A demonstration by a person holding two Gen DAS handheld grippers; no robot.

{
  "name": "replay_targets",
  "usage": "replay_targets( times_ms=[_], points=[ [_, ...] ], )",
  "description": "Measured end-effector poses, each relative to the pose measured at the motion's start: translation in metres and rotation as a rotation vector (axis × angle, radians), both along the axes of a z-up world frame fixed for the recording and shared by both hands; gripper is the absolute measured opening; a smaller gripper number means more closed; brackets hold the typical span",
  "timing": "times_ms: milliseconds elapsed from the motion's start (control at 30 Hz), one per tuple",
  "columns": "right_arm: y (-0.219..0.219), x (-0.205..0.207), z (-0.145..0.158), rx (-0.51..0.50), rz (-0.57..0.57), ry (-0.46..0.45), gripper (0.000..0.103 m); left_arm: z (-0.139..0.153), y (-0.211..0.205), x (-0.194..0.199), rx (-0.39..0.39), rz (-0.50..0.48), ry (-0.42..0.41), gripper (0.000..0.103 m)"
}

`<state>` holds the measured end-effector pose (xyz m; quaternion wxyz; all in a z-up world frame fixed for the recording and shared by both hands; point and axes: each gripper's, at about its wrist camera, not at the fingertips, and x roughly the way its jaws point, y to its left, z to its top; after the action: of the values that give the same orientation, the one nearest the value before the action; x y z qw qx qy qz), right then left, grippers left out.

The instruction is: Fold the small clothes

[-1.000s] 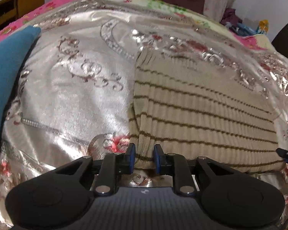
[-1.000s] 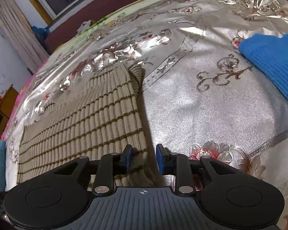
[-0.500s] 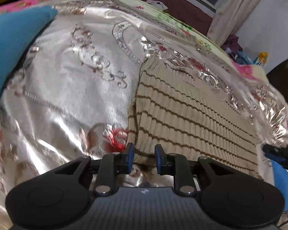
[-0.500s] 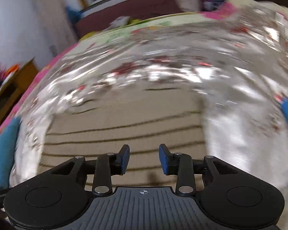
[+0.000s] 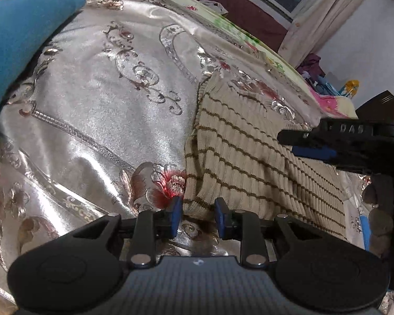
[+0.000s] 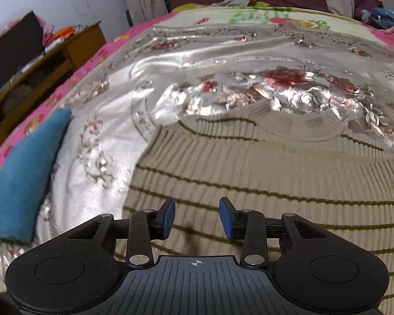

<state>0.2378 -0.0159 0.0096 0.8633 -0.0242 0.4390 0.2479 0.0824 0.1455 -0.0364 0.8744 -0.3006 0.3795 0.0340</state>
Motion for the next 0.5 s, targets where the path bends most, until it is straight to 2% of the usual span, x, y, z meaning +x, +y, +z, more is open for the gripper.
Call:
replay_targets(
  times_ms=[267,500],
  points=[
    [0.024,0.003,-0.004,-0.034,0.029,0.025,0.038,0.001,0.002,-0.003,-0.028,-0.012,-0.023,0.033],
    [0.068,0.007,-0.006,-0.090,0.095,0.031,0.048,0.004,0.002,-0.004,-0.029,-0.033,-0.045,0.034]
  ],
)
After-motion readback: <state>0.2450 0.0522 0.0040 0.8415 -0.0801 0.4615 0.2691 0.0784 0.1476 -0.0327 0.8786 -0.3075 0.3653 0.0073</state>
